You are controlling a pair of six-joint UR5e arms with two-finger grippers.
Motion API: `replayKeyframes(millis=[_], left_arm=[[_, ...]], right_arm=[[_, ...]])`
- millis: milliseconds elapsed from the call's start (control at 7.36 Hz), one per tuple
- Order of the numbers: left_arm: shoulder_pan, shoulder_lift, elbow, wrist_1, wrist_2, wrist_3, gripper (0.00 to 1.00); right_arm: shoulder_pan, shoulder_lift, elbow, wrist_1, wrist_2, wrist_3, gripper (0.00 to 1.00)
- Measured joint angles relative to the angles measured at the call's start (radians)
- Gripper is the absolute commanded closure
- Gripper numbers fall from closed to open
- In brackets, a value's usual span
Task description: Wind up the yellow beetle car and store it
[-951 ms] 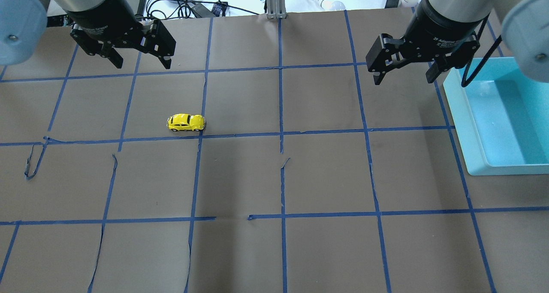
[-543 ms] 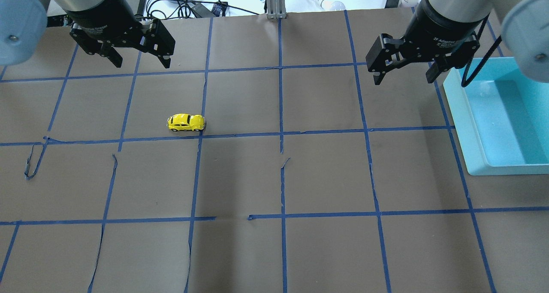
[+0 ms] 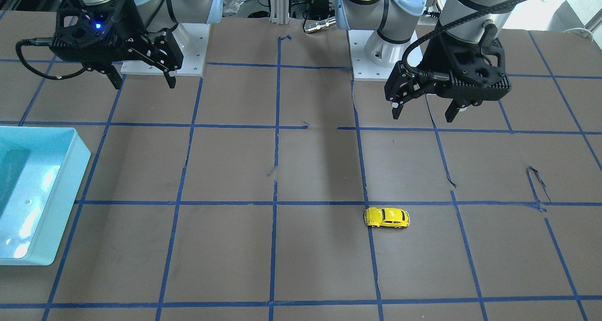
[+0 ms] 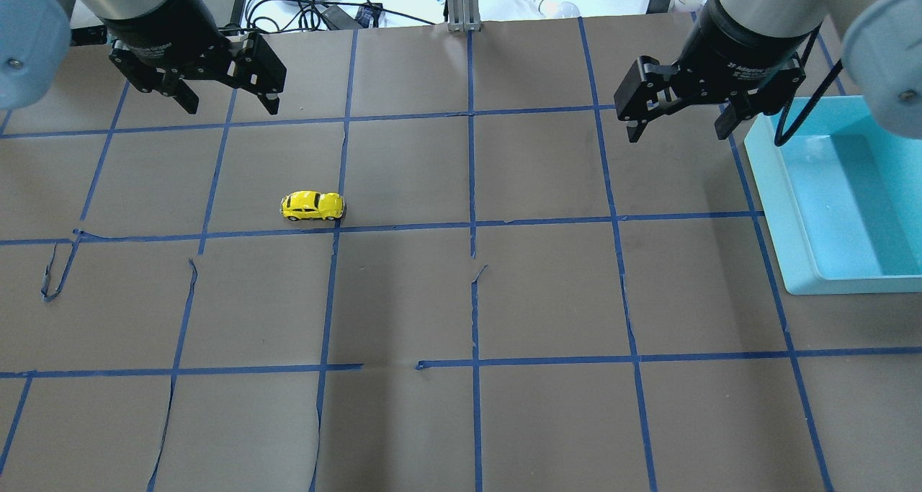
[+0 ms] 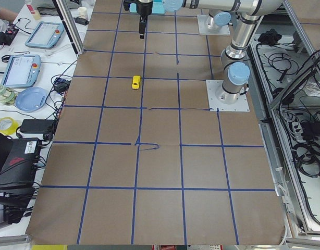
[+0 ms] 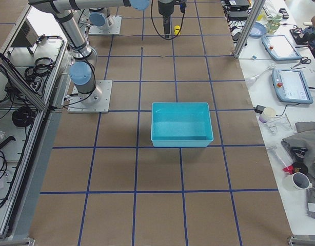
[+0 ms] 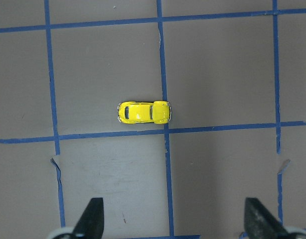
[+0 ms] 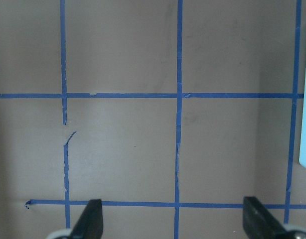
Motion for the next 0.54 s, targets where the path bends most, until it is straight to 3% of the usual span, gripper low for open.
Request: replayKeyframes(millis=[543], left_arm=[[0.015, -0.003, -0.003, 0.000, -0.001, -0.009, 0.00]], right_arm=[[0.000, -0.001, 0.004, 0.001, -0.001, -0.001, 0.00]])
